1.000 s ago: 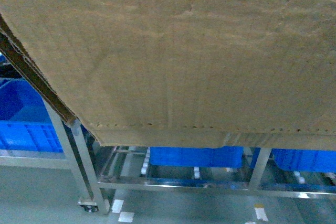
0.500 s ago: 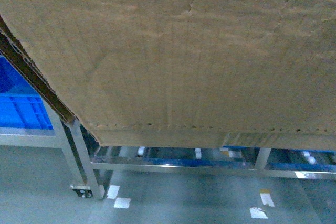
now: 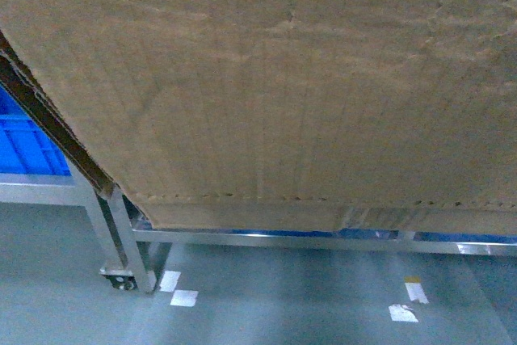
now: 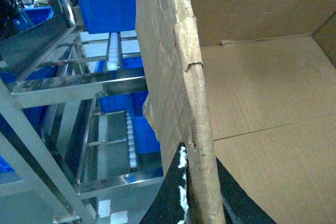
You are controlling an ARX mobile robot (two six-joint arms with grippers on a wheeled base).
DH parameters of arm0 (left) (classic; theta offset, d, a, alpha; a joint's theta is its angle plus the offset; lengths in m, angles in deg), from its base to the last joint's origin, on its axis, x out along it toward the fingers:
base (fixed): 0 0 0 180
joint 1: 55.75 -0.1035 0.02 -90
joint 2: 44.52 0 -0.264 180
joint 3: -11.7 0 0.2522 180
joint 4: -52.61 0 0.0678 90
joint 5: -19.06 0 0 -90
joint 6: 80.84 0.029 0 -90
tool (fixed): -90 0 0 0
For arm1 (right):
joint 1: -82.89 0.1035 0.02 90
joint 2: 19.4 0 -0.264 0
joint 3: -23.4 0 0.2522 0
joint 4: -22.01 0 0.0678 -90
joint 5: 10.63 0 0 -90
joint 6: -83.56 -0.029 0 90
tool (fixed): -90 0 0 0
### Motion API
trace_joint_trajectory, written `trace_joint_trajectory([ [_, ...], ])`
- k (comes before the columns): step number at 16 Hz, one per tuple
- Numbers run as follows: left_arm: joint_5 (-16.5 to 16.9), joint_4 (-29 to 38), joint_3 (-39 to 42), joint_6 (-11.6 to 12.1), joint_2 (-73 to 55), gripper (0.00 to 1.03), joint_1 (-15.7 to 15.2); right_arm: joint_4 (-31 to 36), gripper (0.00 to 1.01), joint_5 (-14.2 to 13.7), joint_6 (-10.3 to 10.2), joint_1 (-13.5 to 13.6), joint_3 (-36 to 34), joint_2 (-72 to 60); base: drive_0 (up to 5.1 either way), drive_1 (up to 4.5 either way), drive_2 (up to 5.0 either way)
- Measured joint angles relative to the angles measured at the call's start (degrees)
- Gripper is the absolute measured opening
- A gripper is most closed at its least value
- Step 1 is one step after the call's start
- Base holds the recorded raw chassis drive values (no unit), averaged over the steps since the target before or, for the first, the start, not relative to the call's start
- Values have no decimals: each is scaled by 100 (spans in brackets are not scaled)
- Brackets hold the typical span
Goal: Sort boxes to right shelf from conveyor
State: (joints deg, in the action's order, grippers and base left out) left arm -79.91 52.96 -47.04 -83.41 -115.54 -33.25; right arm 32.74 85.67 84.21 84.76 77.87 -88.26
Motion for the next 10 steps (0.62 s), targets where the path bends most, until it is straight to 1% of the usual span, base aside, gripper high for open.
trace_joint_trajectory([
  [10,0,33,2,2,15,3,0,42,4,0,0,0,2,13,-175,-175,-175],
])
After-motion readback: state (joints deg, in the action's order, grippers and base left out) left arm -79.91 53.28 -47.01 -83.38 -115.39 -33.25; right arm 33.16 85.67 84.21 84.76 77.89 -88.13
